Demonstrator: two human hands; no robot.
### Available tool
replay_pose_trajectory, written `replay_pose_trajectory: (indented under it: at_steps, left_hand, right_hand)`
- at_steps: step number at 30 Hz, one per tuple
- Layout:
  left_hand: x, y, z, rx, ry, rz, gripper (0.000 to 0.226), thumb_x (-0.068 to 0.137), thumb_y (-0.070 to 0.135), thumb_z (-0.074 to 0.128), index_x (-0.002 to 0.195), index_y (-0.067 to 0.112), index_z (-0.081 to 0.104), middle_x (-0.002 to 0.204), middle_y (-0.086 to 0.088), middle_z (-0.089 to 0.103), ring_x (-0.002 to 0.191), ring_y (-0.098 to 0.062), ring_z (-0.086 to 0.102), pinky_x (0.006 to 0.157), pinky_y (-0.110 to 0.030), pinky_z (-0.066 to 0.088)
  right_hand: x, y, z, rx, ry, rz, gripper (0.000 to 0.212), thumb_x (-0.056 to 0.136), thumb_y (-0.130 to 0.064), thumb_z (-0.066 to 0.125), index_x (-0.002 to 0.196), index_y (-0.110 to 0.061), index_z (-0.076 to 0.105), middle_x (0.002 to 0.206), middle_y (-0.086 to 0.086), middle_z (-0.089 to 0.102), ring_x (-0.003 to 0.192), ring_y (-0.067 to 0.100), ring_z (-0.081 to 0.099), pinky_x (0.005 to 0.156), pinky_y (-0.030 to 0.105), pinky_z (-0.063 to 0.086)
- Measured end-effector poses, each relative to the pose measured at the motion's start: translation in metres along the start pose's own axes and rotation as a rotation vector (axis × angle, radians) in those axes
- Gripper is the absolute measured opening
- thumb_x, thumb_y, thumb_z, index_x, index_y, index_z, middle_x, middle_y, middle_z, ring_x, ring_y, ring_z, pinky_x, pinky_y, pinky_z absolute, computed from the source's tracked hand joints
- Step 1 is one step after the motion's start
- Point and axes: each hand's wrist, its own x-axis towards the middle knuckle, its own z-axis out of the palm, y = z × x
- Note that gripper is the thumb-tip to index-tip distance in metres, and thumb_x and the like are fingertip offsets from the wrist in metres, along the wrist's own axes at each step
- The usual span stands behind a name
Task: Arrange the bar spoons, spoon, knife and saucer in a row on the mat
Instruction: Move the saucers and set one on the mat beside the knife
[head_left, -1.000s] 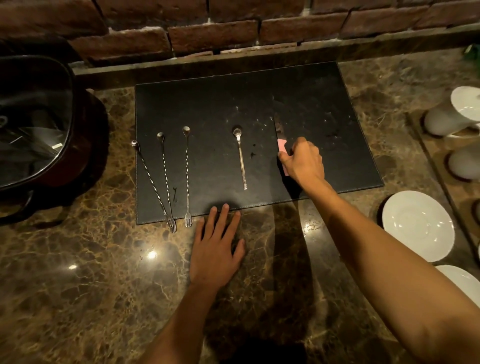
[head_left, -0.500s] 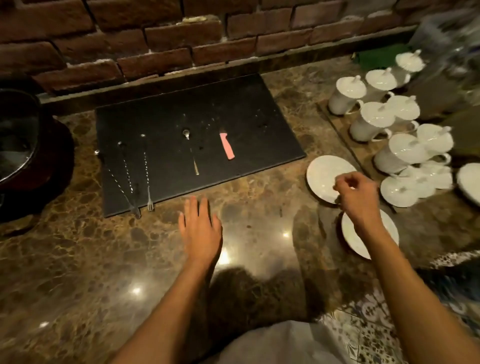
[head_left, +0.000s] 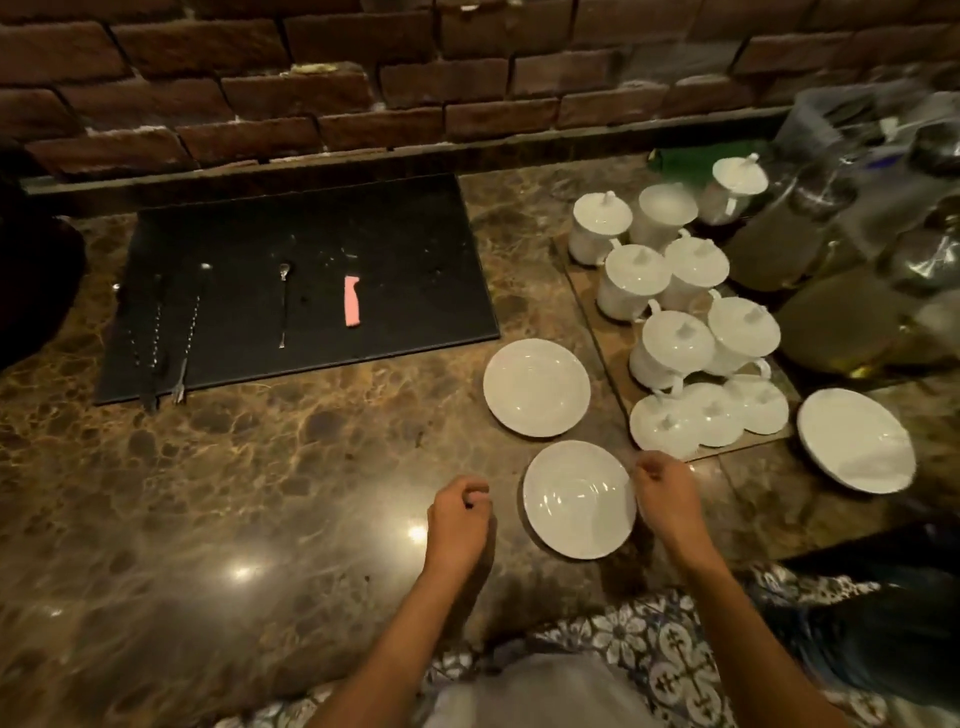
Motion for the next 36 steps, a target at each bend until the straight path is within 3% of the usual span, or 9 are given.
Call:
replay_pose_trajectory:
  at_steps: [4, 8, 11, 13, 17, 22, 25, 29, 36]
  left_hand:
    - [-0.009, 0.005, 0.036, -0.085, -0.054, -0.104, 0.025, 0.1, 0.003, 0.052, 0.092, 0.021, 0.067, 0.091, -0.011, 0.072, 0.083, -0.025, 0.071, 0.081, -0.041, 0.064]
    - [-0.015, 0.009, 0.054, -0.058, 0.013, -0.121, 0.029, 0.099, -0.001, 0.052, 0.091, 0.019, 0.071, 0.093, -0.007, 0.072, 0.091, -0.028, 0.071, 0.08, -0.046, 0.065]
    - [-0.015, 0.011, 0.056, -0.069, 0.048, -0.126, 0.032, 0.097, -0.005, 0.052, 0.085, 0.017, 0.072, 0.089, -0.01, 0.073, 0.09, -0.032, 0.072, 0.079, -0.048, 0.065]
    - [-0.014, 0.011, 0.056, -0.075, 0.025, -0.132, 0.025, 0.095, -0.005, 0.055, 0.09, 0.012, 0.073, 0.092, -0.012, 0.073, 0.093, -0.031, 0.072, 0.078, -0.045, 0.065]
    - [-0.015, 0.009, 0.052, -0.063, 0.02, -0.107, 0.021, 0.092, -0.007, 0.06, 0.092, 0.007, 0.074, 0.092, -0.012, 0.074, 0.092, -0.028, 0.073, 0.075, -0.042, 0.066]
    - [-0.007, 0.024, 0.033, -0.161, 0.079, -0.075, 0.029, 0.09, -0.008, 0.058, 0.079, 0.012, 0.076, 0.079, -0.008, 0.075, 0.082, -0.028, 0.075, 0.064, -0.035, 0.064]
    - [0.015, 0.049, 0.015, -0.208, 0.135, -0.047, 0.036, 0.092, -0.008, 0.057, 0.072, 0.017, 0.075, 0.073, -0.006, 0.073, 0.078, -0.024, 0.073, 0.062, -0.031, 0.062]
    - [0.057, 0.087, -0.014, -0.225, 0.235, -0.005, 0.034, 0.094, -0.004, 0.063, 0.077, 0.025, 0.072, 0.084, -0.003, 0.075, 0.084, -0.02, 0.074, 0.065, -0.03, 0.063]
    - [0.146, 0.14, -0.06, -0.264, 0.392, -0.019, 0.034, 0.09, -0.006, 0.064, 0.072, 0.022, 0.071, 0.079, 0.0, 0.074, 0.083, -0.02, 0.075, 0.055, -0.024, 0.059]
  right_hand:
    - [0.005, 0.016, -0.002, 0.0, -0.124, -0.042, 0.021, 0.084, 0.01, 0.045, 0.081, 0.013, 0.066, 0.08, 0.033, 0.065, 0.069, 0.041, 0.058, 0.064, 0.046, 0.051]
    - [0.009, 0.022, -0.002, 0.04, -0.182, -0.043, 0.034, 0.082, 0.013, 0.046, 0.088, 0.0, 0.077, 0.079, 0.013, 0.073, 0.074, 0.026, 0.065, 0.065, 0.035, 0.053]
    - [0.012, 0.025, -0.002, 0.029, -0.213, -0.027, 0.032, 0.084, 0.01, 0.049, 0.09, -0.005, 0.077, 0.075, 0.001, 0.07, 0.069, 0.011, 0.062, 0.058, 0.019, 0.045]
    - [0.015, 0.026, -0.004, 0.017, -0.237, -0.019, 0.03, 0.086, 0.008, 0.05, 0.09, -0.006, 0.076, 0.073, -0.002, 0.068, 0.067, 0.005, 0.058, 0.056, 0.018, 0.04]
    - [0.017, 0.023, -0.006, 0.003, -0.256, -0.006, 0.027, 0.086, 0.007, 0.051, 0.077, -0.009, 0.071, 0.067, -0.001, 0.063, 0.065, 0.015, 0.056, 0.056, 0.023, 0.04]
    - [0.023, -0.003, -0.006, 0.062, -0.243, -0.021, 0.028, 0.087, 0.001, 0.054, 0.072, -0.013, 0.072, 0.061, -0.003, 0.065, 0.058, 0.013, 0.057, 0.054, 0.026, 0.045]
    - [0.039, -0.039, 0.0, 0.089, -0.248, -0.066, 0.025, 0.088, -0.001, 0.055, 0.076, -0.013, 0.074, 0.07, 0.004, 0.07, 0.067, 0.02, 0.062, 0.062, 0.031, 0.05]
    - [0.075, -0.099, 0.023, 0.101, -0.223, -0.158, 0.019, 0.089, 0.001, 0.055, 0.092, 0.002, 0.073, 0.088, 0.02, 0.072, 0.082, 0.036, 0.066, 0.079, 0.046, 0.057]
    - [0.144, -0.192, 0.079, 0.118, -0.22, -0.202, 0.023, 0.088, 0.0, 0.054, 0.081, -0.004, 0.076, 0.078, 0.011, 0.071, 0.069, 0.022, 0.06, 0.058, 0.025, 0.048]
